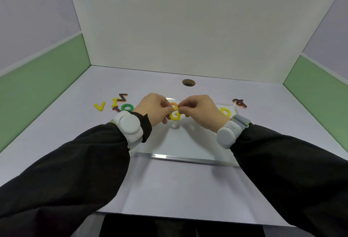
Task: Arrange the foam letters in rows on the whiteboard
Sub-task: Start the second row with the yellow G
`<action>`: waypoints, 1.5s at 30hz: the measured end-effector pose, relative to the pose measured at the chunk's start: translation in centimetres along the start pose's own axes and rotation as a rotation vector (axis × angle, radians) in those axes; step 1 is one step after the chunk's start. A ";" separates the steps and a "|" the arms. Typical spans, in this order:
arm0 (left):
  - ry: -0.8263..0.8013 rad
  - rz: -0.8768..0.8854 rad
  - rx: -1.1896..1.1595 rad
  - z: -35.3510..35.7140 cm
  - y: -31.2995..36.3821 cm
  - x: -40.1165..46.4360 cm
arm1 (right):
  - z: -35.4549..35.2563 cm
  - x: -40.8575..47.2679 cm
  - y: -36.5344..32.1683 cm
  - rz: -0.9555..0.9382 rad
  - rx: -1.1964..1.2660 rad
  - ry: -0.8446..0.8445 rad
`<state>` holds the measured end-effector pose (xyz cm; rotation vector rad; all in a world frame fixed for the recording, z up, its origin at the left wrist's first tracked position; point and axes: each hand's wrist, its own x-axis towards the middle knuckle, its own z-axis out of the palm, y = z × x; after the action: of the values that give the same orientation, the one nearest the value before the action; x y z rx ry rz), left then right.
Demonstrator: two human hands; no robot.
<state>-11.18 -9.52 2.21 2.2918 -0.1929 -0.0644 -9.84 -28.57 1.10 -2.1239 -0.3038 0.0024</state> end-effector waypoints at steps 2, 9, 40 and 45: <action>0.007 -0.019 0.010 -0.6 -0.7 -0.6 | 1.3 0.4 -0.2 0.018 0.019 -0.009; 0.062 -0.051 0.066 -2.2 -3.8 -2.1 | 5.1 0.8 -1.2 -0.038 -0.103 -0.055; 0.082 0.001 0.174 -1.6 -7.3 -3.2 | 6.8 0.5 -2.9 -0.056 -0.383 -0.176; 0.078 -0.006 0.154 -1.6 -7.4 -3.1 | 7.0 0.1 -2.9 -0.075 -0.400 -0.163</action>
<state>-13.18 -3.04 -2.27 2.4432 -0.1558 0.0378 -11.21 -21.24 -0.31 -2.5127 -0.5150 0.0769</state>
